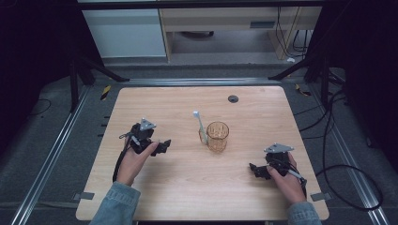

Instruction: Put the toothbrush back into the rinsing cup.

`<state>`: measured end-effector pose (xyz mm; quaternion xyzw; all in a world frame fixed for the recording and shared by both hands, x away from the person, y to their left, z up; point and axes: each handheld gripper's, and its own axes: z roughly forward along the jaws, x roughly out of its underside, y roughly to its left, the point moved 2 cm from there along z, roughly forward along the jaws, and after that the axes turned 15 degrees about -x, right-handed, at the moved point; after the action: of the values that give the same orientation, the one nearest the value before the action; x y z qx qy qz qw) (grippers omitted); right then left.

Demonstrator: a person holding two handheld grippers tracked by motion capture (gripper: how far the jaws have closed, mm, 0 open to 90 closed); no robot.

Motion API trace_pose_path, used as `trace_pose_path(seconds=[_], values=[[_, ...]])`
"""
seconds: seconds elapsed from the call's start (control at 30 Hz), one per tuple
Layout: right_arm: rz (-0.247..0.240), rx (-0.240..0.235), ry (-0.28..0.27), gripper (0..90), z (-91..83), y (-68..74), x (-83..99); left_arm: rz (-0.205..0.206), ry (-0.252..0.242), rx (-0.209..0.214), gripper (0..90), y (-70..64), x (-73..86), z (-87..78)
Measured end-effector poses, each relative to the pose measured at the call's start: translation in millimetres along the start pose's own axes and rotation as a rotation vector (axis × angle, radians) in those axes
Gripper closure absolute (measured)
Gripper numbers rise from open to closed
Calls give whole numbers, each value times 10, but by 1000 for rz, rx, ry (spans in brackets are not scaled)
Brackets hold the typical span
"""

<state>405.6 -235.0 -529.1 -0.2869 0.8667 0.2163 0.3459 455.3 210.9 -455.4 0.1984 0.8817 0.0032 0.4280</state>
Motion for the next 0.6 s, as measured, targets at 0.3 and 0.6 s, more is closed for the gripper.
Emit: trace_pose_path(seconds=[0.3, 0.6], values=[[0, 0, 0, 4, 0, 0, 0, -12, 69, -45, 54, 190, 140, 117], [0, 0, 0, 4, 0, 0, 0, -23, 111, -115, 57, 377, 262, 195]])
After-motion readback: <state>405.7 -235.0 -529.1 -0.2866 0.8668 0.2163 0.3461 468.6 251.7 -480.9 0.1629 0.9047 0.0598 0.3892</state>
